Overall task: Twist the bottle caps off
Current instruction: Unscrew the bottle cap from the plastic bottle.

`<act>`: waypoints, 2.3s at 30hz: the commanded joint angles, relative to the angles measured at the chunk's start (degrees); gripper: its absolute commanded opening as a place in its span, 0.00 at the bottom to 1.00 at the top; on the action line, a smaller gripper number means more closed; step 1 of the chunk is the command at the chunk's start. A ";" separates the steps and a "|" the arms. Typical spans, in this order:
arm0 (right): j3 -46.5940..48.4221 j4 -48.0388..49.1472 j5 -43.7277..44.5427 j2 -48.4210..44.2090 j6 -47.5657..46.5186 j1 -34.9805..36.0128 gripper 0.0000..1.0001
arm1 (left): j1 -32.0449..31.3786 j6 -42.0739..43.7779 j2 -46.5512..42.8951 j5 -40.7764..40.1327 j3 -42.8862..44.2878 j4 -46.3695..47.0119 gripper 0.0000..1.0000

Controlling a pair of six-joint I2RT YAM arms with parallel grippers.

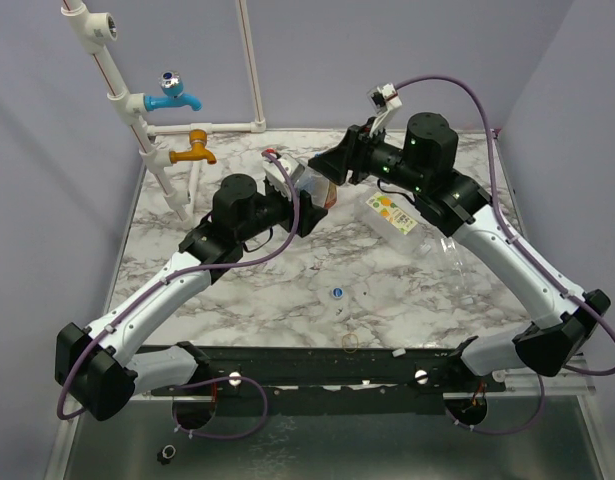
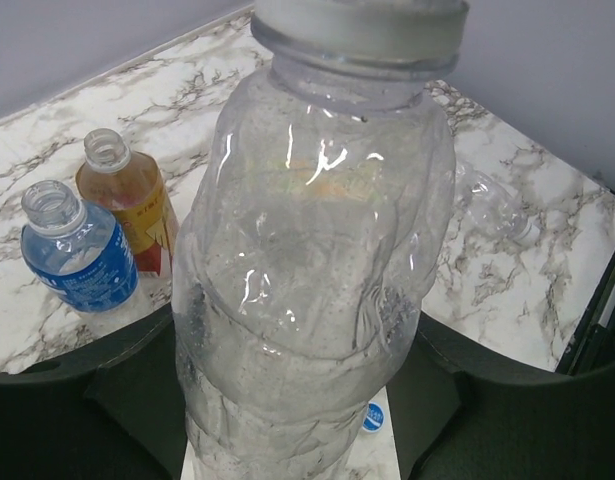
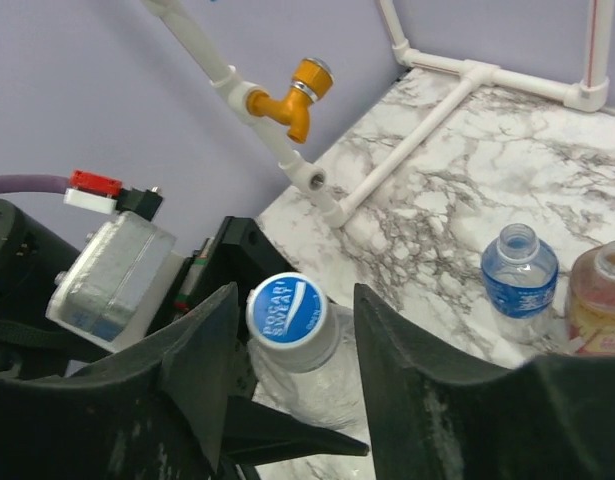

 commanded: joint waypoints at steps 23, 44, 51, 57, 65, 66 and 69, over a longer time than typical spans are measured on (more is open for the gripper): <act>-6.71 12.14 -30.28 -13.90 -6.12 0.21 0.13 | 0.52 -12.20 -0.52 44.09 4.47 5.43 0.00; 5.33 -5.50 2.01 -4.52 -3.27 0.21 0.99 | 0.51 3.47 -2.16 10.65 2.10 2.46 0.00; 6.89 -5.41 0.56 -1.59 -2.25 0.30 0.81 | 0.51 2.68 -2.80 5.81 1.14 2.01 0.00; 6.68 -3.35 -0.06 -0.66 -1.51 0.32 0.45 | 0.44 1.97 -3.25 6.60 0.21 1.67 0.00; 6.94 -4.43 -2.85 0.14 -2.47 0.32 0.20 | 0.45 1.57 -3.44 7.45 0.08 1.66 0.00; 6.86 -4.58 -3.27 -0.03 -2.82 0.32 0.18 | 0.49 1.49 -3.57 7.67 0.08 1.66 0.00; 5.94 -4.10 -5.35 -1.27 -4.69 0.29 0.13 | 0.48 0.97 -3.61 9.83 0.14 1.66 0.00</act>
